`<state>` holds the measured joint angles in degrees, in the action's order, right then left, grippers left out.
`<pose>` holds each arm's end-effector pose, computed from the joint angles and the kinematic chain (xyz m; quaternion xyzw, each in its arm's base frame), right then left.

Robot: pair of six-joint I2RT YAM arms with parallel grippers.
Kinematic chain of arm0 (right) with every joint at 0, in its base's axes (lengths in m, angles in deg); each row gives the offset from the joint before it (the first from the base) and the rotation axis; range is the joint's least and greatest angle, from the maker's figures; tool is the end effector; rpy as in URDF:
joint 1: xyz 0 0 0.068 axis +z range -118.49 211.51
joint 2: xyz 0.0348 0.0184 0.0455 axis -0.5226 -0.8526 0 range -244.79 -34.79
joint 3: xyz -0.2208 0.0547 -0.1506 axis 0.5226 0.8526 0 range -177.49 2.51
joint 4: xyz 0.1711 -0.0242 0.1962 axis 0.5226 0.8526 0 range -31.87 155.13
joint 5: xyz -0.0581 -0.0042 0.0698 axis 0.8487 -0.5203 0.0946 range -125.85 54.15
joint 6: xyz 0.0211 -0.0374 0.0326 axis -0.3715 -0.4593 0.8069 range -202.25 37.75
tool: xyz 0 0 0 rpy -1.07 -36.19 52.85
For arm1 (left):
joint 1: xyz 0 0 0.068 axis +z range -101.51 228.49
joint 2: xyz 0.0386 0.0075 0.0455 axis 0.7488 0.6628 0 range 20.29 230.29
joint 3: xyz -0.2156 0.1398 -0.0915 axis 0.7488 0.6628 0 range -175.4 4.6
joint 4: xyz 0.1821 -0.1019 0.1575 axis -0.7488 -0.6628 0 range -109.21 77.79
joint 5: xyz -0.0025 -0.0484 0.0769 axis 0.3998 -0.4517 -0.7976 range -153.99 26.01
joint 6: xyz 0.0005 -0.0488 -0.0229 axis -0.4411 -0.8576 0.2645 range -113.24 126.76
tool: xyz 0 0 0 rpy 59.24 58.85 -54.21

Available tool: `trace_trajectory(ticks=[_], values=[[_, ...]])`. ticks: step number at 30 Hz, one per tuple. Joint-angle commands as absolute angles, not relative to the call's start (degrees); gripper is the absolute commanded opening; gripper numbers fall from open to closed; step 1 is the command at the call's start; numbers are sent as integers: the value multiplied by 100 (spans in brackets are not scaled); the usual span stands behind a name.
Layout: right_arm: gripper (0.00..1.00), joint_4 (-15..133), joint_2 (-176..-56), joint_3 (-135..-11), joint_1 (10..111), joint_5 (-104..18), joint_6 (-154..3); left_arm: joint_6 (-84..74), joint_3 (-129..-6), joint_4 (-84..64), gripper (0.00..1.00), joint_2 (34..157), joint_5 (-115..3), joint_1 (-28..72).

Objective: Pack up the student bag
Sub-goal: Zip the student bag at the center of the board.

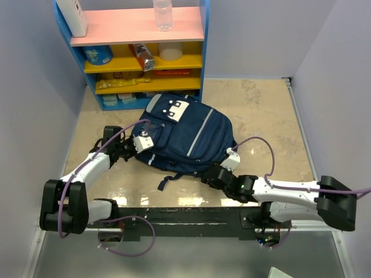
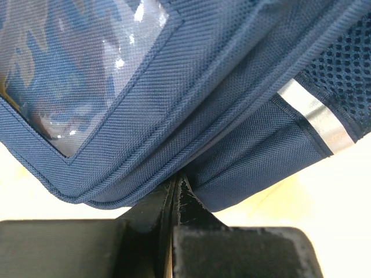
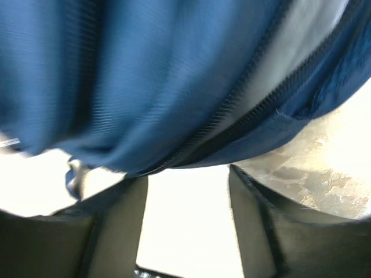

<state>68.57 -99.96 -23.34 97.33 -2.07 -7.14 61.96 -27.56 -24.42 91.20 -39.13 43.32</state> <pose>0.1016 0.1778 0.1653 0.1723 0.8874 0.2190 0.3671 0.2269 -0.0356 0.1738 0.5250 0.7595 -0.0458 0.3815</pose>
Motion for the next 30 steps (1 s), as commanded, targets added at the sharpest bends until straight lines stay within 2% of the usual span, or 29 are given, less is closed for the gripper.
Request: trace_trajectory(ticks=[1,8,15,27,30], values=[[63,7097,-9211,-2527,9699,-140,-1684,6371,-2915,-2961,0,9086,-3912,4479],[63,6535,-8919,-2562,9707,-587,-2994,6099,-3196,-3321,0,8946,-3473,4479],[61,6279,-10315,-3132,10164,-186,-3724,6037,-3311,-3568,0,8796,-3332,4479],[57,5980,-11352,-3484,10586,738,-3551,6090,-3223,-3603,0,8735,-3270,4479],[50,6199,-11677,-3625,10656,1194,-3235,6116,-3223,-3638,0,8700,-3261,4479]])
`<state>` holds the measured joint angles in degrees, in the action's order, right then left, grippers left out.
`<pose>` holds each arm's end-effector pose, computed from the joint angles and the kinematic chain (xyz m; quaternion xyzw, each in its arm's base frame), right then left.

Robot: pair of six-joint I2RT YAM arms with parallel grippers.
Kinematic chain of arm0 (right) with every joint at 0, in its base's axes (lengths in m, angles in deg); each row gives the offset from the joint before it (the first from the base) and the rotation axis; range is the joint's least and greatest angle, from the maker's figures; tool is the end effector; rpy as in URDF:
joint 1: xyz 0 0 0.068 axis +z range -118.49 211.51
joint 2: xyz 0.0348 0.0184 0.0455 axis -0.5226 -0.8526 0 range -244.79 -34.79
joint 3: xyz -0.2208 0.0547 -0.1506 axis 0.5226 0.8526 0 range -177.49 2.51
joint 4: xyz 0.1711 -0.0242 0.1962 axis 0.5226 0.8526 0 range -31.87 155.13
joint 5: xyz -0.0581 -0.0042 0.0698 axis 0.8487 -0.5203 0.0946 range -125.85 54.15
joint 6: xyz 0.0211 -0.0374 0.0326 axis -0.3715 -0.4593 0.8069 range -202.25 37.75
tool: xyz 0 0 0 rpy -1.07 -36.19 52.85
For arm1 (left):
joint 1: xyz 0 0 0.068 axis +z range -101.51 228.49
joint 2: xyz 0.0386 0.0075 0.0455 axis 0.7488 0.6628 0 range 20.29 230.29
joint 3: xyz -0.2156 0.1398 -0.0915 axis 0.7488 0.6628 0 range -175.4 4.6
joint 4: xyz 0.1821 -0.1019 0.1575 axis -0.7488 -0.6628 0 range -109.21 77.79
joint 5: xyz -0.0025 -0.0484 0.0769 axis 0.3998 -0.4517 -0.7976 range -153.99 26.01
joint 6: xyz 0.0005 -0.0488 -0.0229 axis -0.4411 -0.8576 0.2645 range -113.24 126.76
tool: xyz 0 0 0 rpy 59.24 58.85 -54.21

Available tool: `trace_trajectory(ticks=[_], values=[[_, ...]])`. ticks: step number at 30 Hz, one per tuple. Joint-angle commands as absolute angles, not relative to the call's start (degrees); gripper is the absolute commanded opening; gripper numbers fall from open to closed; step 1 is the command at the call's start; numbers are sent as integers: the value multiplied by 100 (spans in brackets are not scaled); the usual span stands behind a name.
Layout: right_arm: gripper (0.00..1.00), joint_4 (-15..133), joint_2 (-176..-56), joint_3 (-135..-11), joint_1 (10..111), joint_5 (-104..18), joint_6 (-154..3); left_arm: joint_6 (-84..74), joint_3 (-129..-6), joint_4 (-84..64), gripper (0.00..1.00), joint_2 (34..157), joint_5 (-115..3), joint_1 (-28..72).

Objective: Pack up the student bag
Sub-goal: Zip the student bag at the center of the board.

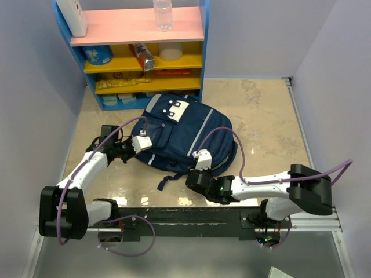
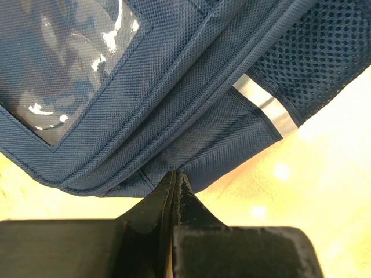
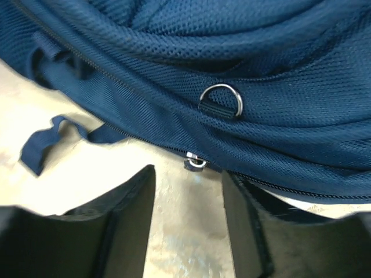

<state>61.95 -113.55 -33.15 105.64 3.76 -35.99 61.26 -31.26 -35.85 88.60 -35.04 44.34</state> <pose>0.0924 0.2418 0.1748 -0.0900 0.8794 0.1431 0.4452 0.2181 -0.0331 0.1907 0.5172 0.7718 -0.0962 0.3573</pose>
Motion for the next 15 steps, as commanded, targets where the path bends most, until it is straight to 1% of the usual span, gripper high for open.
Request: trace_trajectory(ticks=[1,4,6,9,12,15], values=[[44,6296,-11749,-3712,10735,1326,-3163,6125,-3223,-3647,0,8682,-3270,4479],[38,6577,-12064,-3888,10832,1740,-2707,6142,-3223,-3664,0,8673,-3270,4479],[37,6569,-12171,-3968,10929,1907,-2539,6160,-3231,-3673,0,8664,-3270,4471],[31,6552,-12233,-4003,11026,2031,-2363,6186,-3223,-3700,0,8656,-3288,4488],[20,6569,-12119,-3986,11113,2066,-2284,6195,-3231,-3726,0,8629,-3270,4479],[4,6604,-11864,-3863,11166,1935,-2266,6187,-3336,-3884,0,8559,-3131,4479]])
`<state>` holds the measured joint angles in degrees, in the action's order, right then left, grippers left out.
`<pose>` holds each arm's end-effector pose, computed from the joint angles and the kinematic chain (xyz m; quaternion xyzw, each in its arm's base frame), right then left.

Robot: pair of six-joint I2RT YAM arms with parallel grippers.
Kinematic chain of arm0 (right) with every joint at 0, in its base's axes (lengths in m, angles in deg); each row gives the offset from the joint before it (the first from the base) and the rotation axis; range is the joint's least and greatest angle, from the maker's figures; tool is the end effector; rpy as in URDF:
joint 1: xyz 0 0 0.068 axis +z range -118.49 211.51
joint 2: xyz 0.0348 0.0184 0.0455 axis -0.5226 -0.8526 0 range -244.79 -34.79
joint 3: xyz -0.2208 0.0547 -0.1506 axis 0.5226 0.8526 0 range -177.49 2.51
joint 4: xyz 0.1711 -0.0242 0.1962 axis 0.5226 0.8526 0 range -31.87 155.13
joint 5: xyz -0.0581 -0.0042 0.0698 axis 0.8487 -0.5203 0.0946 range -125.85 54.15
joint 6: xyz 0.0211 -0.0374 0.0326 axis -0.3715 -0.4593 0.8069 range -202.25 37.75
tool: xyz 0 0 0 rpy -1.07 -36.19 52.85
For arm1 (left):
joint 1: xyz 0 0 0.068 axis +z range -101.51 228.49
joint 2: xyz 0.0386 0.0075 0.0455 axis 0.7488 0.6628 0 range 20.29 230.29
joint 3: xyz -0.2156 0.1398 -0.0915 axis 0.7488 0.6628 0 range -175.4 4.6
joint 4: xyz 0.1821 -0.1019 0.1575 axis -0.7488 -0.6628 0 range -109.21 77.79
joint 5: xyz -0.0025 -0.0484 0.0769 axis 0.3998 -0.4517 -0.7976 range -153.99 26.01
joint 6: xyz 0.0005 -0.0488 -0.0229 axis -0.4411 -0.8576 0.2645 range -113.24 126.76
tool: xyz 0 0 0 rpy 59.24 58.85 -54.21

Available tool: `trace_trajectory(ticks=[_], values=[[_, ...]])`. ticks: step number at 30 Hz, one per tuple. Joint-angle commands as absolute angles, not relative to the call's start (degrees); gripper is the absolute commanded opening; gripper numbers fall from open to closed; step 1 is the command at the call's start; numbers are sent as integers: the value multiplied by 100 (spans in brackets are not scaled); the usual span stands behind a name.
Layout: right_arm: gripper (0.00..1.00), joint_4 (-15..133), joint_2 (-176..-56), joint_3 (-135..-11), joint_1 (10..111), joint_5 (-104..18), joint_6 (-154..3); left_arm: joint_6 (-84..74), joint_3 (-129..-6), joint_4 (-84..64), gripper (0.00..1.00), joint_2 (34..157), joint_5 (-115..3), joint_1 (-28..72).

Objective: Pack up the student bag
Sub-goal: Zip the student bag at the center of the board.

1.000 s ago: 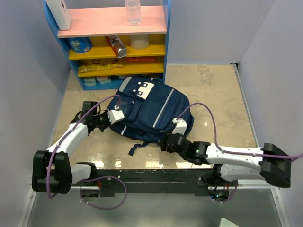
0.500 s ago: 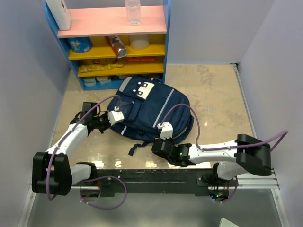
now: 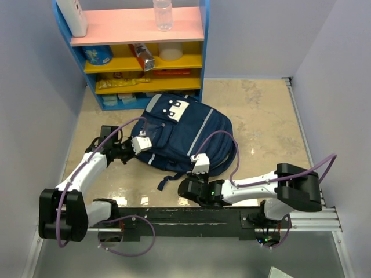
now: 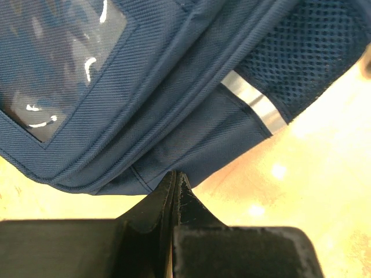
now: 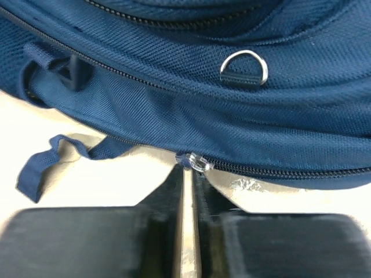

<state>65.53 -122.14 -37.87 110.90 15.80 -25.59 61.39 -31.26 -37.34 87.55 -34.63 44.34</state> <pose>0.0781 0.2651 0.1610 -0.0382 0.8664 0.1002 0.4877 0.2144 -0.0331 0.1929 0.5182 0.7713 -0.1007 0.3554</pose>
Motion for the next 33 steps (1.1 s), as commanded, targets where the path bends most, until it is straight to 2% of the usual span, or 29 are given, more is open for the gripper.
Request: trace_trajectory(ticks=[1,5,7,9,12,16,17,18,21,26,28,33], values=[[2,6561,-11794,-3810,11175,1847,-2284,6169,-3389,-4050,0,8515,-3060,4471],[0,6508,-11329,-3556,11184,1478,-2406,6090,-3871,-4647,0,8191,-2455,4471],[0,6447,-11047,-3415,11193,1285,-2424,6020,-4013,-4990,7,8050,-2190,4453],[0,6367,-10871,-3327,11193,1170,-2521,5906,-4101,-5140,18,7891,-1970,4235],[0,6533,-10836,-3283,11184,1126,-2354,5414,-3883,-4705,28,7786,-2267,3313],[0,6543,-10791,-3204,11193,1046,-2284,4886,-3574,-3946,29,8222,-2734,2153],[8,6560,-10809,-3195,11184,1046,-2249,4712,-3600,-3850,29,8338,-2734,2046],[31,6630,-10818,-3169,11193,1133,-2214,4588,-3592,-3536,29,8452,-2708,1967],[53,6483,-10870,-3046,11193,1344,-2301,4323,-3364,-2728,31,8743,-2891,1676],[59,5832,-10818,-2616,11228,1714,-2503,4419,-3214,-2048,44,9305,-3112,1553],[60,5498,-10844,-2536,11228,1899,-2529,4507,-3144,-1934,55,9481,-3086,1483],[61,5383,-11300,-2772,11219,2066,-2758,4683,-2889,-1512,61,9657,-3305,1342]])
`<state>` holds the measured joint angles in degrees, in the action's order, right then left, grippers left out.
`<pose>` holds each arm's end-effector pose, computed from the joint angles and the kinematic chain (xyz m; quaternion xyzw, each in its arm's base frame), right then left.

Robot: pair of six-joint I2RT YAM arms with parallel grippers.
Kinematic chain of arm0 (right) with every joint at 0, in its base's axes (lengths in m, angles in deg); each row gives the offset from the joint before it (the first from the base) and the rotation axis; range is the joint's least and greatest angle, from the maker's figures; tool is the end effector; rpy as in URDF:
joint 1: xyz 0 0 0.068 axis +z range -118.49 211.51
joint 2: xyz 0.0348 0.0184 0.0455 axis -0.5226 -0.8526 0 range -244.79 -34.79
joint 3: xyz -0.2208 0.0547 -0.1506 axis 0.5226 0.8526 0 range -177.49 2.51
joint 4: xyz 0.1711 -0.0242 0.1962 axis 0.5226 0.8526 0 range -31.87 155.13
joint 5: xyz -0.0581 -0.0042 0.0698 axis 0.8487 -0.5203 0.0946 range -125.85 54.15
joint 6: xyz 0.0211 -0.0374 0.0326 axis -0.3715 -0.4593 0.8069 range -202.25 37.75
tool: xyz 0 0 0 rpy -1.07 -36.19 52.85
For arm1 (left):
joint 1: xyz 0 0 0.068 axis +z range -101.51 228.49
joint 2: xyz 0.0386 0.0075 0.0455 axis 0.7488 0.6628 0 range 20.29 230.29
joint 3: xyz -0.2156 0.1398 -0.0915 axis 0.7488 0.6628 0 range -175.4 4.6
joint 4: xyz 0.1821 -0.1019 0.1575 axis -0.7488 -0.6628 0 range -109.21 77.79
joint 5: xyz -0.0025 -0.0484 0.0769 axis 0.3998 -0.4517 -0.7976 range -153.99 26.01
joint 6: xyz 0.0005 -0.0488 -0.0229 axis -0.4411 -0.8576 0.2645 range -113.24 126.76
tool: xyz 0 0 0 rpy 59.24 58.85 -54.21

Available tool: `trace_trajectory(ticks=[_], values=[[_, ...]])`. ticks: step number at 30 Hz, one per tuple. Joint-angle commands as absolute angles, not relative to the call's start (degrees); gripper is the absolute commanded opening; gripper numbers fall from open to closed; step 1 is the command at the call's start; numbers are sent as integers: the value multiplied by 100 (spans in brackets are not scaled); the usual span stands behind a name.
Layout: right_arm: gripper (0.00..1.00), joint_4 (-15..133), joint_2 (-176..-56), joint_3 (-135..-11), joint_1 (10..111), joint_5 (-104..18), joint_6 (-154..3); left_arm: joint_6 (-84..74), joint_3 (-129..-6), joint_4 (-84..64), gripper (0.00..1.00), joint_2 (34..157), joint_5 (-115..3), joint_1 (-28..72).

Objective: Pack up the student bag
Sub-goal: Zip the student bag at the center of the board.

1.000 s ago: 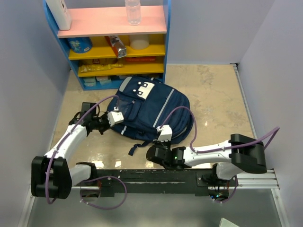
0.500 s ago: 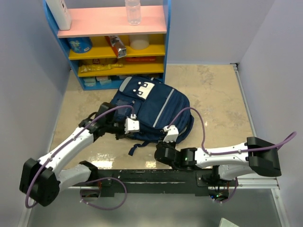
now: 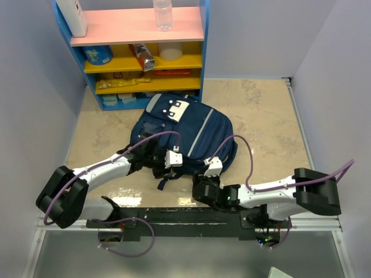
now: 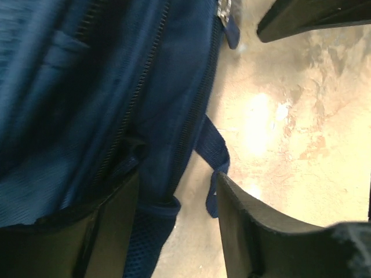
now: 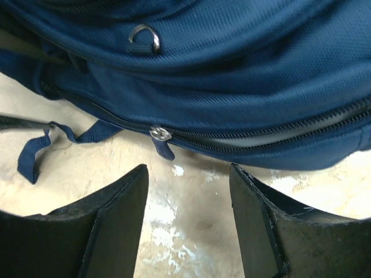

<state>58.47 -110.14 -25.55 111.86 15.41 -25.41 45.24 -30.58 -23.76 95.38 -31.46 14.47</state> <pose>0.0657 0.2206 0.1585 -0.0183 0.8549 0.1561 0.4944 0.1909 -0.1520 0.1760 0.6104 0.6761 -0.2518 0.3269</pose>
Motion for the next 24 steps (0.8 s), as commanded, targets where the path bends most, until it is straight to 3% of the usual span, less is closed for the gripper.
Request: trace_trajectory(ticks=[1,9,12,13,14,15,24], values=[[61,5365,-11397,-2816,11228,2092,-2810,4710,-2828,-1485,61,9684,-3349,1281],[61,5084,-11942,-3019,11219,2075,-2741,5070,-2616,-1512,64,9693,-3683,1166],[61,5101,-11987,-3036,11219,2066,-2662,5061,-2572,-1309,42,9877,-4087,1087],[61,5128,-11978,-3036,11228,2083,-2601,5061,-2529,-1083,18,9895,-4270,1078],[61,5154,-11961,-3028,11228,2075,-2557,4992,-2493,-793,3,9895,-4446,1052],[61,5215,-11934,-3019,11219,2092,-2513,4930,-2458,-695,0,9877,-4561,1034],[60,5716,-11442,-2958,11219,2312,-1968,4780,-2747,-896,0,9132,-4861,1034]])
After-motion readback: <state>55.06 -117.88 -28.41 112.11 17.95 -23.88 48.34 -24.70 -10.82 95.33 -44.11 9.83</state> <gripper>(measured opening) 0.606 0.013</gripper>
